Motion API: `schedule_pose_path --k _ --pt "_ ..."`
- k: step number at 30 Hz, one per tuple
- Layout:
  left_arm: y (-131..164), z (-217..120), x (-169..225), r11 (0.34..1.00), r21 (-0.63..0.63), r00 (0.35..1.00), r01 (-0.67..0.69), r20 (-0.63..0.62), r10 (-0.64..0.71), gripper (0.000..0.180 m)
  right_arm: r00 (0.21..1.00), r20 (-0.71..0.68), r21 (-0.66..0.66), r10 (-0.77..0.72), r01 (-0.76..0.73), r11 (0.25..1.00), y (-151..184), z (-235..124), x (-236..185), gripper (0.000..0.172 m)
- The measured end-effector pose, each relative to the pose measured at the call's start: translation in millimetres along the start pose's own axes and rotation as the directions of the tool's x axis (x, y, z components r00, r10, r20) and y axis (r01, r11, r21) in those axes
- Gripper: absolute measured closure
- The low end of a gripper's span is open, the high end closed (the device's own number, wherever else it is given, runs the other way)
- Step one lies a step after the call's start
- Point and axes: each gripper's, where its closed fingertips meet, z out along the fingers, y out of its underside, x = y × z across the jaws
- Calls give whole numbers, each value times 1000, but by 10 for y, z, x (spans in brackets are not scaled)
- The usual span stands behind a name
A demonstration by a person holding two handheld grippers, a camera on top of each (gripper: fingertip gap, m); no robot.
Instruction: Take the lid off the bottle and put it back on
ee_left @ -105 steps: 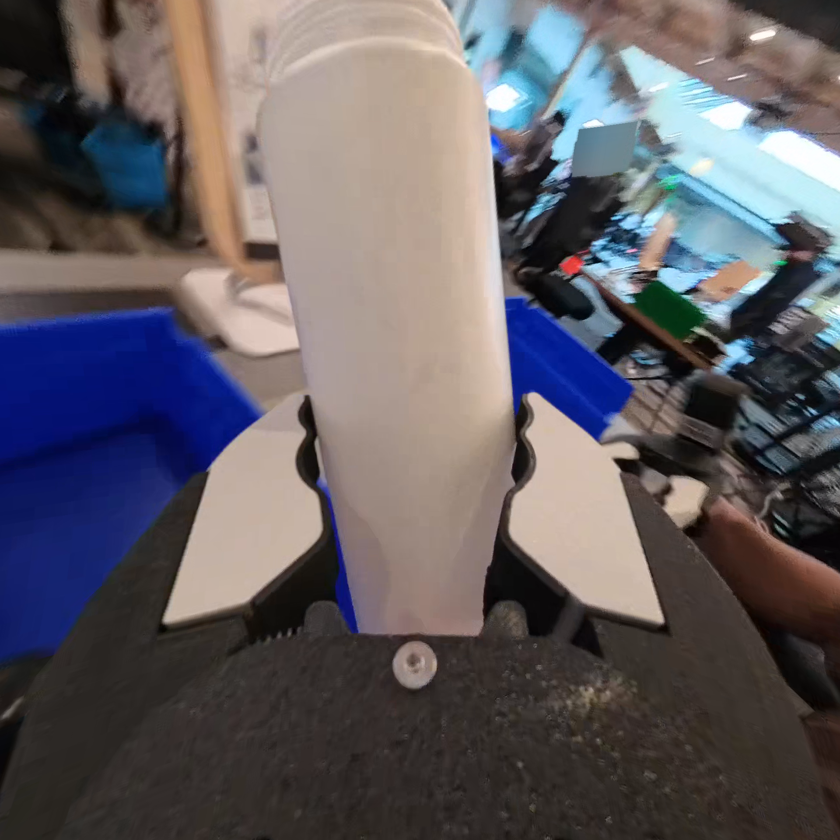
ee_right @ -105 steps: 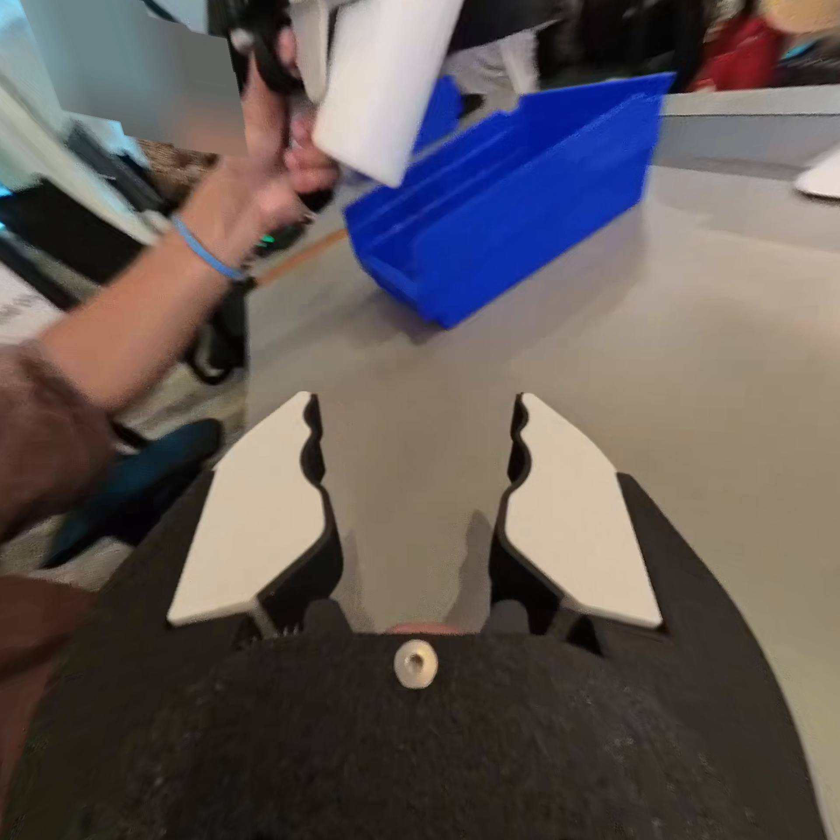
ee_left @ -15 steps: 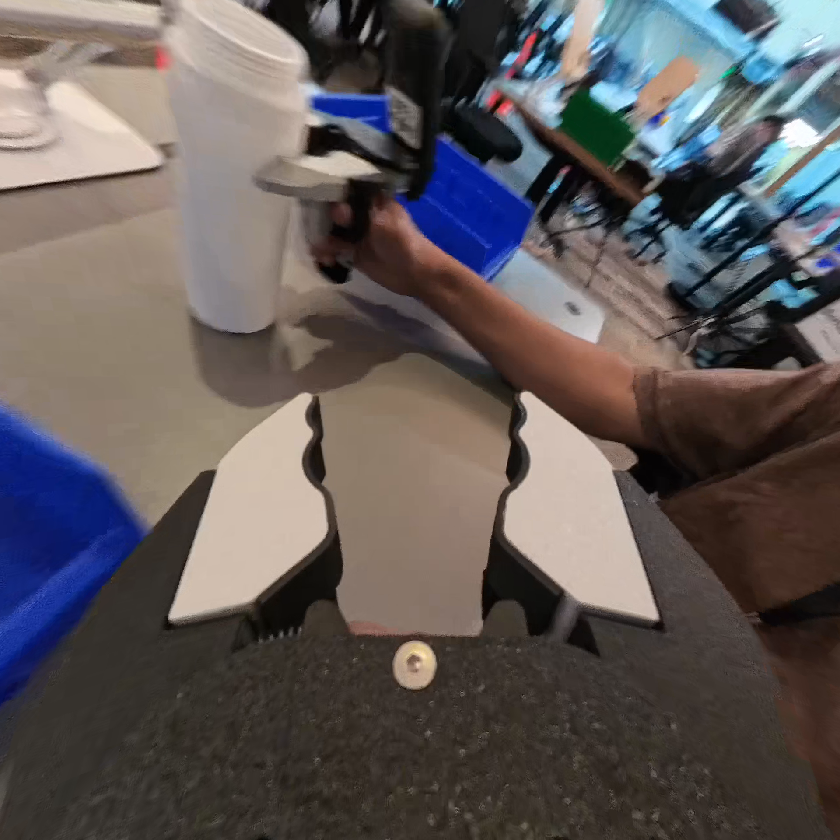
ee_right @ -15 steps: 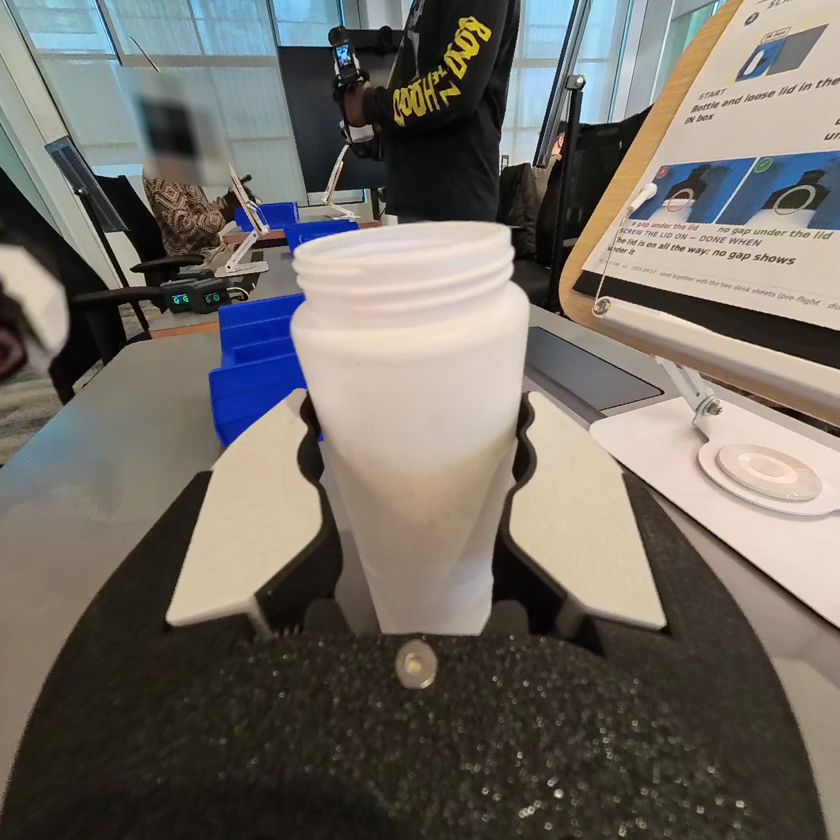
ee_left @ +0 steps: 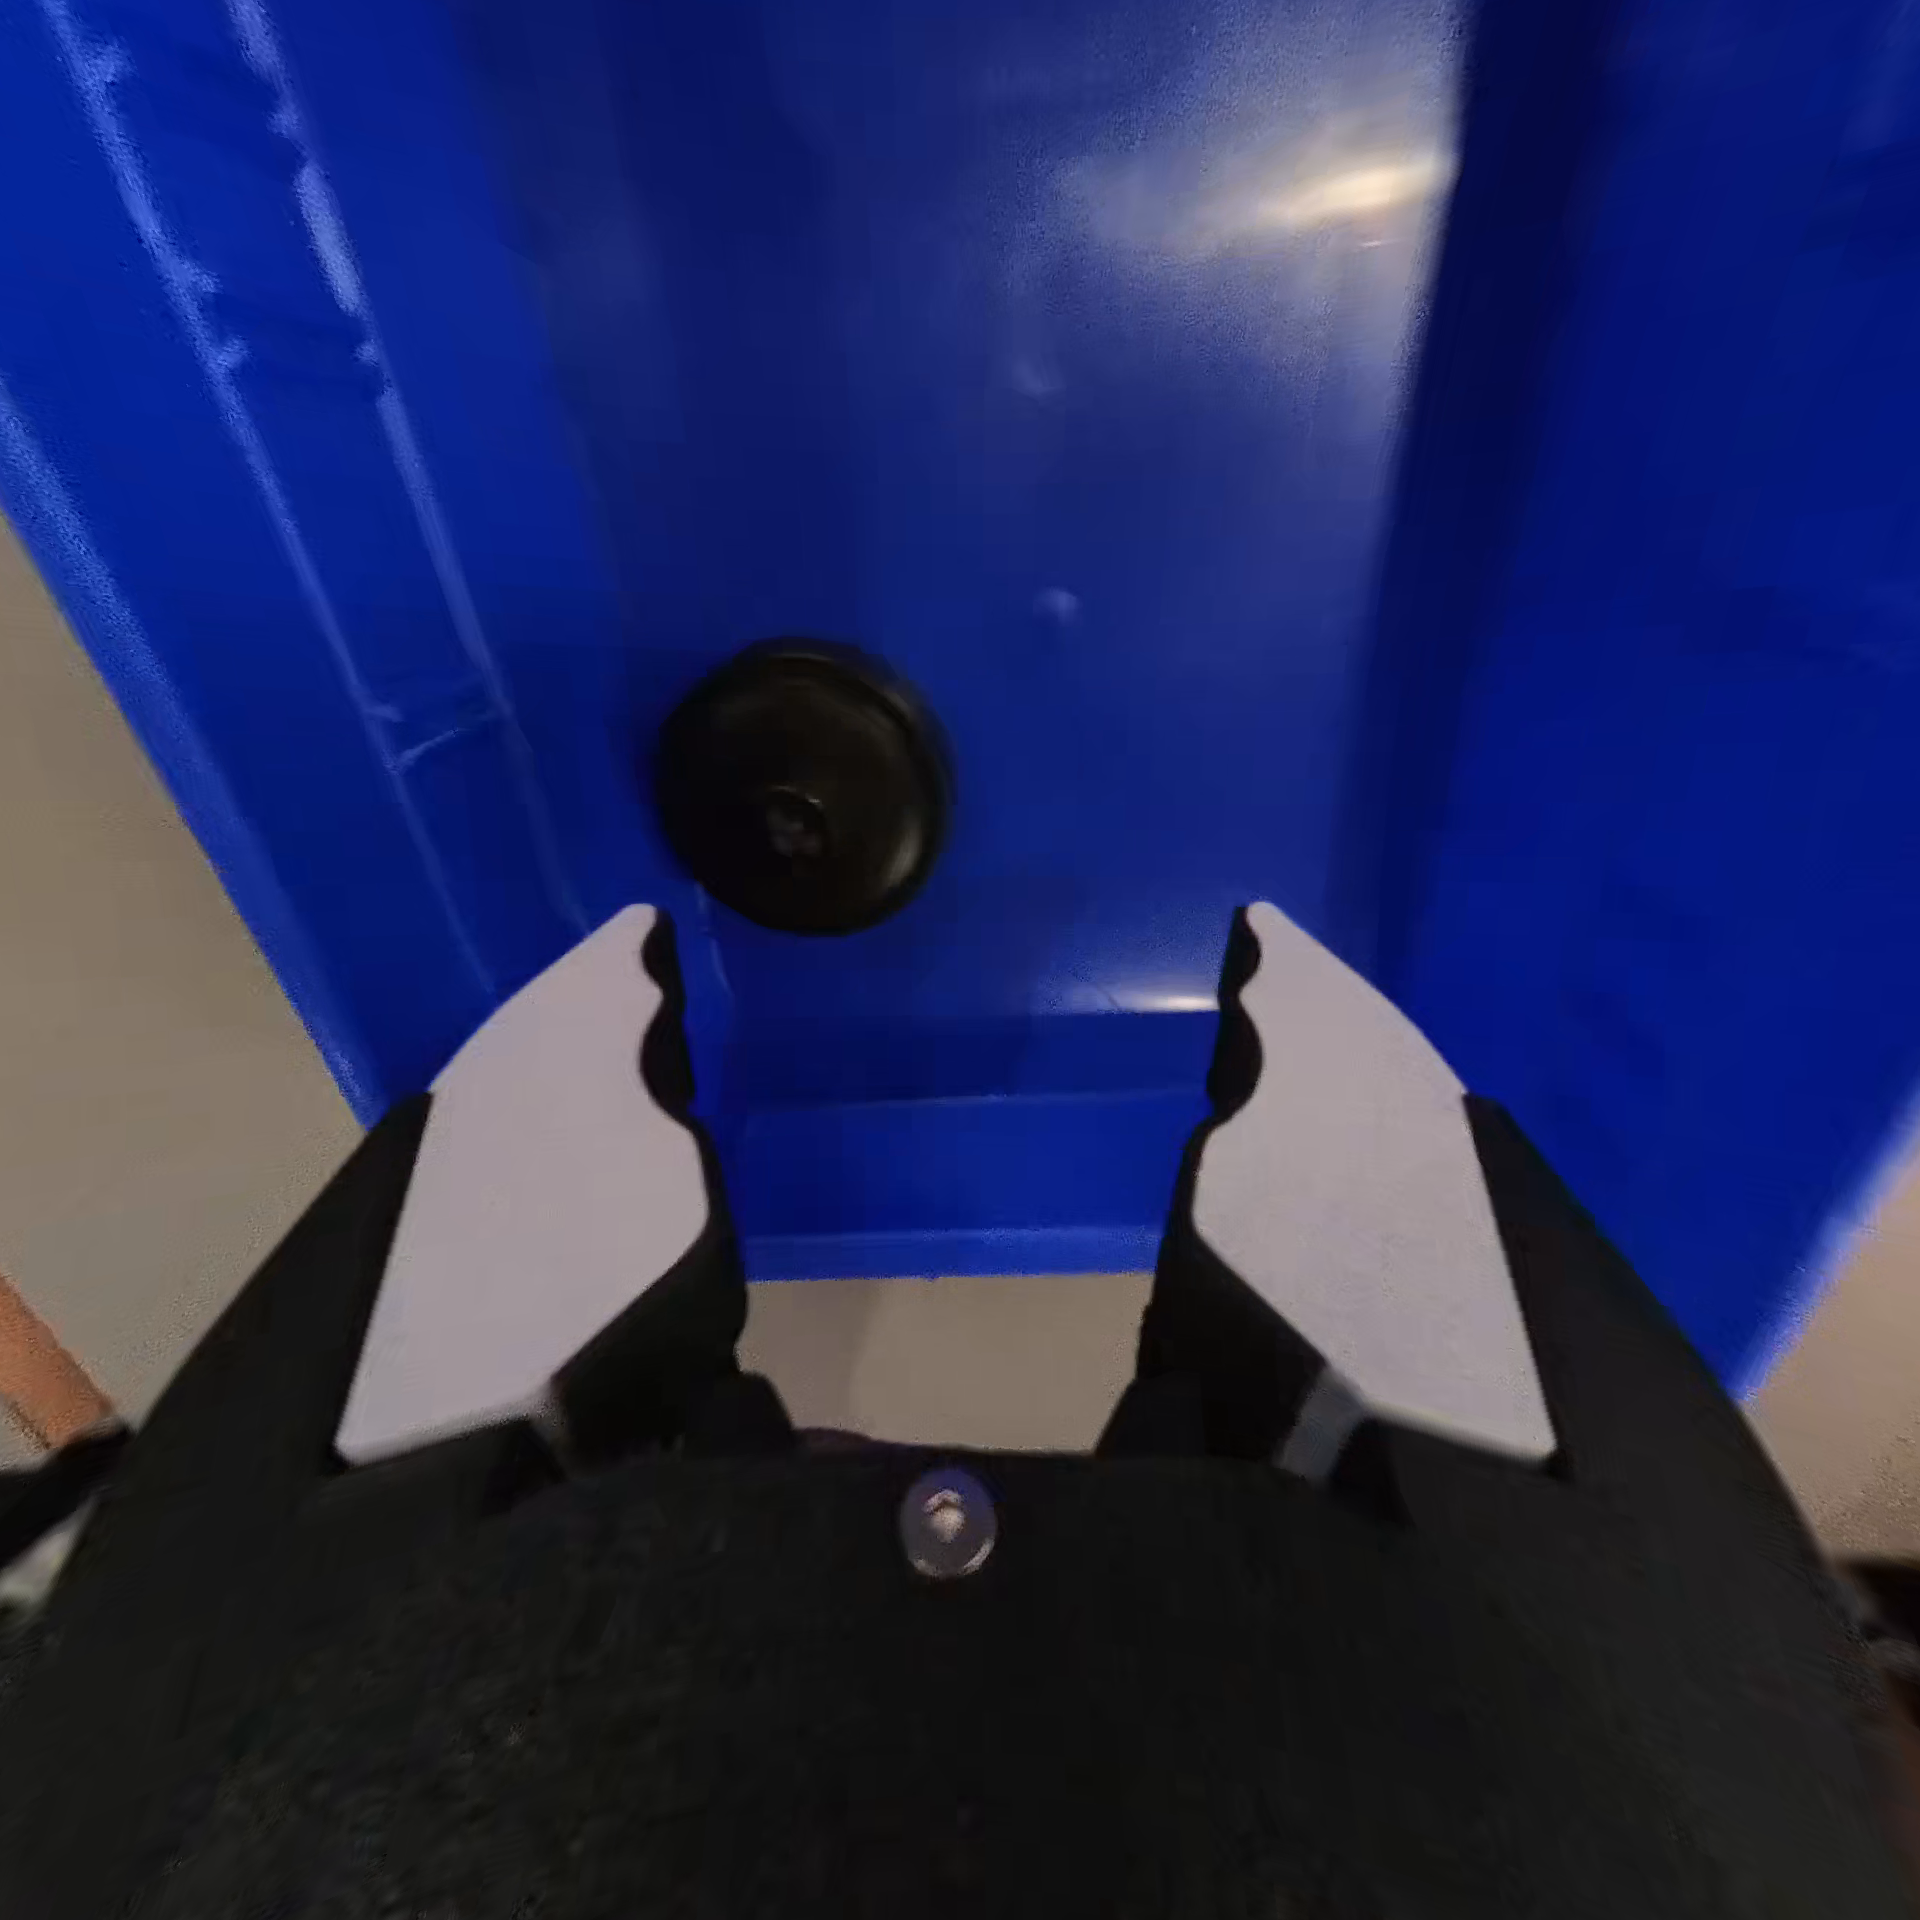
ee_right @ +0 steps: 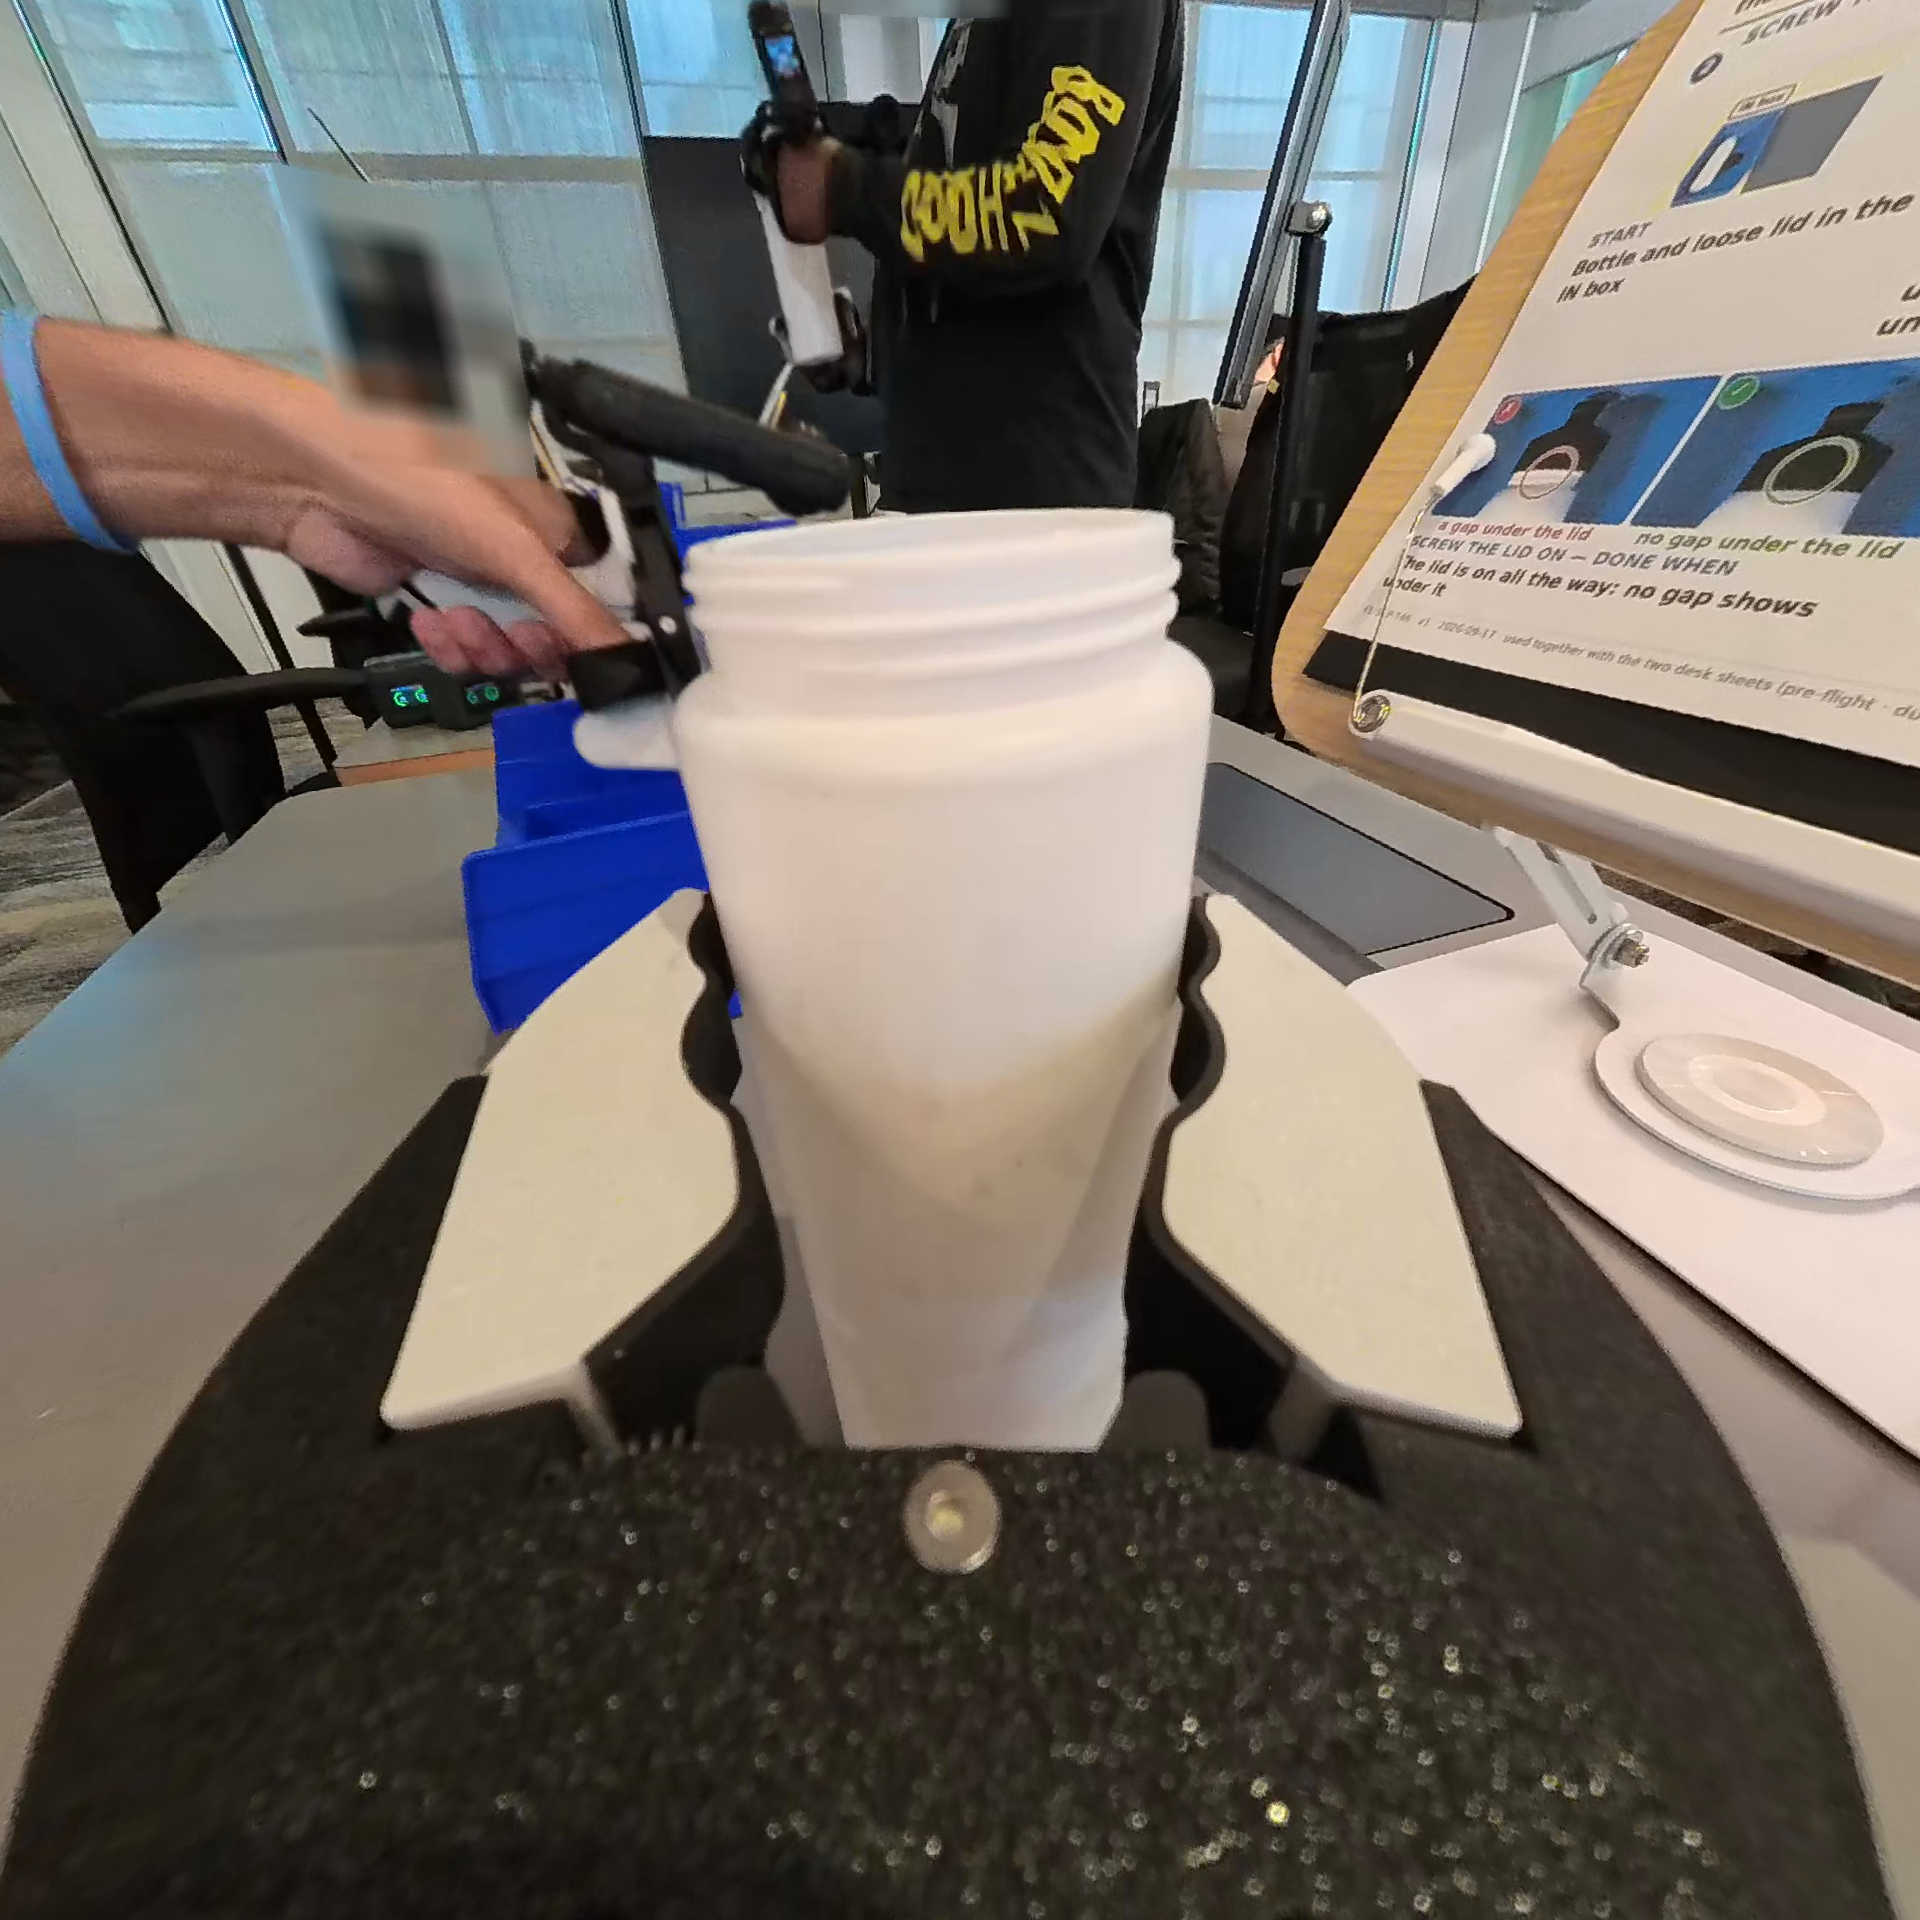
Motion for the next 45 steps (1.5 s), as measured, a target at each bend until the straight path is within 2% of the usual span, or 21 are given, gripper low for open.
schedule_pose_path --k 2,3,6,11,19,22,25,29,33,35,40,42,45 --pt "-1 89 -155 998 8 994 64 91 -64 81 1000 0 1 0 0 1000 1 -7 -4 89" --pt "4 122 -183 996 17 990 91 111 -92 89 1000 0 2 -1 1 1000 0 -9 -7 89" --pt "74 237 -137 988 -3 984 155 84 -155 84 1000 0 5 -1 1 1000 1 -18 -13 89" --pt "52 404 -136 984 -2 980 176 89 -176 89 1000 6 -1 0 0 1000 5 -28 -22 89" --pt "-97 486 -74 997 -19 993 76 89 -74 83 999 26 8 18 -18 1000 8 -18 -28 89" --pt "-170 475 51 1000 -5 998 -4 57 5 77 999 28 11 19 -20 1000 8 -19 -29 89" --pt "-213 416 172 998 13 998 -65 23 65 96 999 31 10 22 -23 1000 11 -21 -30 89" --pt "-196 452 61 996 -19 991 -88 104 90 94 999 31 9 26 -26 1000 14 -19 -29 89" --pt "-241 490 93 999 6 998 -45 48 44 98 999 34 7 28 -29 1000 17 -20 -31 89" --pt "-276 493 84 999 29 999 -35 32 34 110 999 35 9 30 -31 999 17 -19 -30 89" --pt "-247 493 74 996 13 996 -84 -2 84 110 999 37 8 33 -34 999 21 -19 -31 89" --pt "-262 429 104 993 36 993 -116 -33 117 110 999 38 8 34 -34 999 22 -17 -30 89" --pt "-464 55 261 969 184 976 -165 -110 187 110 999 40 8 35 -35 999 23 -11 -27 89"
